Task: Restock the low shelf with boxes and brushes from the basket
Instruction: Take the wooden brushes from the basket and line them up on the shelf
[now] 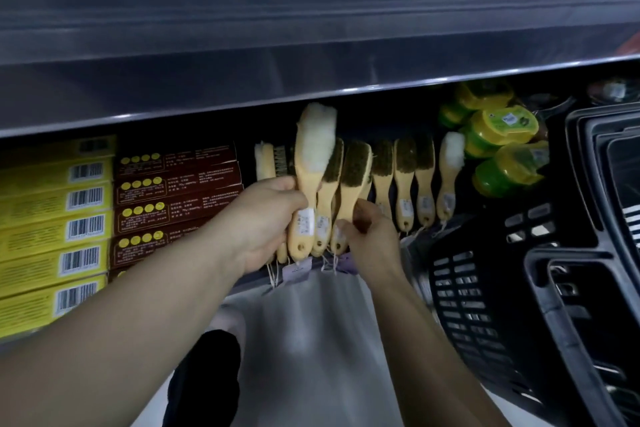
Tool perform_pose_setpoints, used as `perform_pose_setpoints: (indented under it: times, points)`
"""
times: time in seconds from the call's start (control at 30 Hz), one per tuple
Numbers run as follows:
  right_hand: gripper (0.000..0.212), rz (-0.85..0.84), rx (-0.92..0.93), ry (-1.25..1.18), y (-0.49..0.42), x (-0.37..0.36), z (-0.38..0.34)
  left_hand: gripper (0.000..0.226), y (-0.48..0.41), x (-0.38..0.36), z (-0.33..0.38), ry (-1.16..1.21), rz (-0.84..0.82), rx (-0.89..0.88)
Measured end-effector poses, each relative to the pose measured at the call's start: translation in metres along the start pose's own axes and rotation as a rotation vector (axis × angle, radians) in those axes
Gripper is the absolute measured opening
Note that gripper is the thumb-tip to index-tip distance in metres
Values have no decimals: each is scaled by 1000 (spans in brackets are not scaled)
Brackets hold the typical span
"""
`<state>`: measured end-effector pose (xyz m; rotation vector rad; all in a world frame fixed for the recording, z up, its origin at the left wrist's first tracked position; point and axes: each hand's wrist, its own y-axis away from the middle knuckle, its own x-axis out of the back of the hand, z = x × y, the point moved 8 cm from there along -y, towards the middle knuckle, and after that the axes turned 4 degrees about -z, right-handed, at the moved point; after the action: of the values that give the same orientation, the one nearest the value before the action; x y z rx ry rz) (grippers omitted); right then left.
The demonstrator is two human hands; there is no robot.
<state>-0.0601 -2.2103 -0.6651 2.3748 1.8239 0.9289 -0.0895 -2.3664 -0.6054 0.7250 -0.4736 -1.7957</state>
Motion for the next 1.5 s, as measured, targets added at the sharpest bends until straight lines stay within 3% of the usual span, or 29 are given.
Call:
perform_pose_setpoints:
  times: [0.17, 0.3, 0.37, 0.6, 0.8, 0.93, 1.07, 1.17, 1.27, 1.4, 1.5]
  points:
    - [17, 96, 61, -32, 7, 21, -18, 25, -9, -9, -8, -94, -22, -36]
    - [15, -125, 37, -312, 26, 7, -33, 29, -9, -22, -10, -177, -108, -107]
    - [15, -145, 14, -398, 31, 7, -34, 29, -9, -27, -11, -265, -128, -136]
    - [13, 176, -85, -487, 8, 41, -3, 20, -18, 2, 20, -506, 46, -271]
    - [27, 423, -56, -297, -8, 49, 7, 16, -22, 38, 46, -578, 250, -420]
    - [28, 489, -18, -346, -8, 53, 11, 15, -25, 41, 40, -540, 243, -423]
    - [32, 523, -139, -382, -7, 50, 25, 18, -22, 13, 41, -655, 140, -492]
    - [40, 458, -164, -391, -8, 48, 27, 29, -25, -39, 54, -958, 7, -663]
    - [26, 350, -125, -307, -13, 45, 24, 52, -46, -85, 72, -1322, -49, -815]
    - [28, 197, -106, -222, -17, 36, 17, 88, -99, -86, 60, -1675, -51, -545]
    - [32, 119, -70, -190, -22, 30, 8, 86, -108, -71, 50, -1645, 6, -503]
